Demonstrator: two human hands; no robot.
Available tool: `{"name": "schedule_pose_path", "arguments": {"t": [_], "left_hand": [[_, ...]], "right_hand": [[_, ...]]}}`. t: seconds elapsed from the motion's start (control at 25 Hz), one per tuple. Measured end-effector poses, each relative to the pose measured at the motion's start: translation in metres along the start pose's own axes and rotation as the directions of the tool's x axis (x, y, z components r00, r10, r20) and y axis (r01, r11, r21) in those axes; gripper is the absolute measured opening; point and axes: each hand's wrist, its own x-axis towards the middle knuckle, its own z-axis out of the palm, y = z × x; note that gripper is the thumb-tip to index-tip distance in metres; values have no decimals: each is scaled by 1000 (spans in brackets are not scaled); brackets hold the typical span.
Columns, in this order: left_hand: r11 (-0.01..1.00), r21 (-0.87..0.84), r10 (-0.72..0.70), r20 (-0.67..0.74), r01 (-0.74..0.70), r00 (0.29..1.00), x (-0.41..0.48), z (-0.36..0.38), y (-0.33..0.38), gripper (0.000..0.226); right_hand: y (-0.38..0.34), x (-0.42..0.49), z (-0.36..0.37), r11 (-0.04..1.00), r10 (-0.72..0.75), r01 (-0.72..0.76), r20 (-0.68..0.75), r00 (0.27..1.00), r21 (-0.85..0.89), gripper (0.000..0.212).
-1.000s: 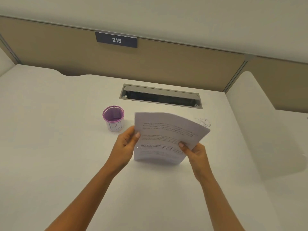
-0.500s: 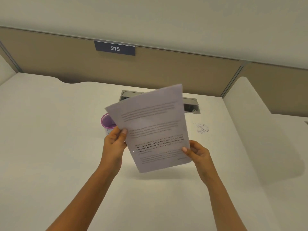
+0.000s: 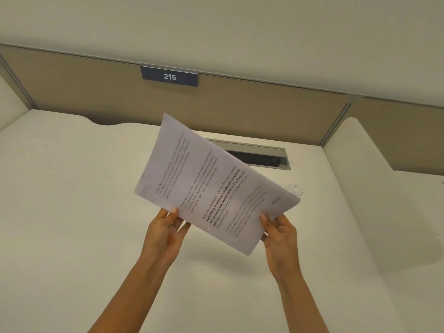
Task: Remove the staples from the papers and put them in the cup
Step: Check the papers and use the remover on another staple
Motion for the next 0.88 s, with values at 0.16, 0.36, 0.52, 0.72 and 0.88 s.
{"name": "schedule_pose_path", "arguments": {"t": [0.16,0.36,0.52,0.72,0.88], "left_hand": [[949,277,155,2,-149,988,13,-22,34,30],[629,730,83,281,-269,956,24,-20,61,32],[602,747,143,246,-282,959,23,-16,36,24],[622,725,199,221,-297,955,21,-29,17,26],[570,782,124,222,-252,967,23,-46,-3,26]], "right_hand": [[-21,12,-29,986,-40,37,-10,999,-162,24],[-30,14,-57,968,-13,28,59,998,-248,24],[-18,15,-63,966,7,11,68,998,-259,47],[-5,17,-77,963,28,-10,62,998,-269,55],[18,16,-85,933,131,-120,11,991,-338,24]]}}
